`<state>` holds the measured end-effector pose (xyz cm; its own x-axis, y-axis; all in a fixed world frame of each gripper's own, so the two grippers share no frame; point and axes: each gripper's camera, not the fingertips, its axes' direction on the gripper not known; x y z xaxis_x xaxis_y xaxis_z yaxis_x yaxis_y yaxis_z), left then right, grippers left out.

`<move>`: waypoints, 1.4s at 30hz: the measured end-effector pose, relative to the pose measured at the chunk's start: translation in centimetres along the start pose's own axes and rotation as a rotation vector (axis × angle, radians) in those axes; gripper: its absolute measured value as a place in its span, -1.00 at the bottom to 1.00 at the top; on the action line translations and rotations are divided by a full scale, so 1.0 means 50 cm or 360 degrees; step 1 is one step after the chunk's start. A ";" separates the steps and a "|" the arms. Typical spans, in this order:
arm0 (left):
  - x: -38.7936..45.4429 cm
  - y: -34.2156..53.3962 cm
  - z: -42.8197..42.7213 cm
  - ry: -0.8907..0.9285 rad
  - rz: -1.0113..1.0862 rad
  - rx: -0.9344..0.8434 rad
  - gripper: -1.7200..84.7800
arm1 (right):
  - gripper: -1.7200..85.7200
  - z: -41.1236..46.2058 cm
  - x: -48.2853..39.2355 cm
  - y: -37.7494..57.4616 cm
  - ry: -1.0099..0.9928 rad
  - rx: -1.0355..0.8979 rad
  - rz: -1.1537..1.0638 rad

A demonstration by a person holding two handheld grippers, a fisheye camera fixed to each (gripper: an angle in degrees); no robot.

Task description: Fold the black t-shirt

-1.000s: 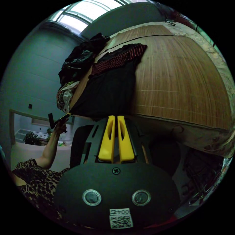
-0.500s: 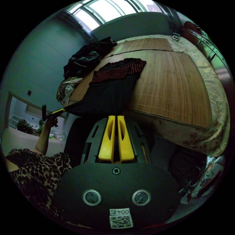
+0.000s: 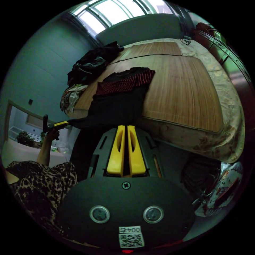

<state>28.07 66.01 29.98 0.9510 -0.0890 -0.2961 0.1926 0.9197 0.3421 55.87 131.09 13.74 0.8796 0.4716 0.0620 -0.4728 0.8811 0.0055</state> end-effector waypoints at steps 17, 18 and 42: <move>-0.105 -0.652 0.070 -0.0009 0.0092 -0.0282 -0.93 | -0.98 0.104 -0.059 -0.638 0.0393 -0.0077 -0.0282; -0.117 -0.692 0.090 -0.0003 0.0081 -0.0306 -0.93 | -0.98 0.130 -0.053 -0.681 0.0401 -0.0102 -0.0275; -0.132 -0.783 0.321 -0.0276 -0.0441 0.0204 -0.91 | -0.94 0.468 -0.165 -1.009 0.0781 -0.0273 -0.0276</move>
<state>18.13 24.44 32.85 0.8832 -0.4023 -0.2411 0.4674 0.7970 0.3826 71.22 81.96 36.29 0.8843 0.2432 -0.3987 -0.3394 0.9210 -0.1911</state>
